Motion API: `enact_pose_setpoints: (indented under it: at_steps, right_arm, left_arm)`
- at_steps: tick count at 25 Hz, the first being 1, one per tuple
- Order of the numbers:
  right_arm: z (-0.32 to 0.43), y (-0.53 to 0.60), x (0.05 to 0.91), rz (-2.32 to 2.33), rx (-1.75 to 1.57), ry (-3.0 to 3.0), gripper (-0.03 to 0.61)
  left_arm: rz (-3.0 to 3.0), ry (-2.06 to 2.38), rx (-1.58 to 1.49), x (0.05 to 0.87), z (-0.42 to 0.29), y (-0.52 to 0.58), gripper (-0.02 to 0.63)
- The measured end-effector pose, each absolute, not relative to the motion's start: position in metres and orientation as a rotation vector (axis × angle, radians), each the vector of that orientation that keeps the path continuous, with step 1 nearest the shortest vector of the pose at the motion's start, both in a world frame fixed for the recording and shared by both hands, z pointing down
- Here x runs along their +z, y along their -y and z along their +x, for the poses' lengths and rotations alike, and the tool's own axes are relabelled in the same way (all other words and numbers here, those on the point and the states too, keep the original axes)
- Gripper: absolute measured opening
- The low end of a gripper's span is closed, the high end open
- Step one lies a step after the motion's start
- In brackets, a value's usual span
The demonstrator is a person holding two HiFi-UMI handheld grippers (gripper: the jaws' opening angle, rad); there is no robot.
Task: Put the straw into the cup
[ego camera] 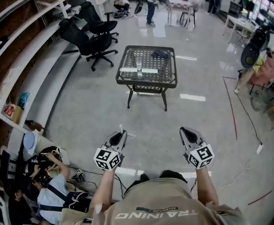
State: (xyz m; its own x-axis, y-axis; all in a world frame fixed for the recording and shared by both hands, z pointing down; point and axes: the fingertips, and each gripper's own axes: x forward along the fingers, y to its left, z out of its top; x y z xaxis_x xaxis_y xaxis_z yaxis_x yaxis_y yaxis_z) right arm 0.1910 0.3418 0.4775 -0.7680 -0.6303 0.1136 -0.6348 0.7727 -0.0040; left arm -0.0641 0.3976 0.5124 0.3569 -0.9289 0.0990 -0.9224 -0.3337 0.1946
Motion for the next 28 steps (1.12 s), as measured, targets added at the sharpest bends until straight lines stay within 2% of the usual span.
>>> enact_pose_setpoints:
  at_steps: [8,28]
  right_arm:
    - [0.179,-0.314,0.476,0.997,0.098,2.834,0.018]
    - [0.162,-0.132,0.507,0.806,0.157,2.925,0.018]
  left_arm:
    - [2.381,1.689,-0.040,0.499,-0.087,-0.372,0.046]
    - [2.294,1.795,-0.050,0.491,-0.085,-0.219,0.046]
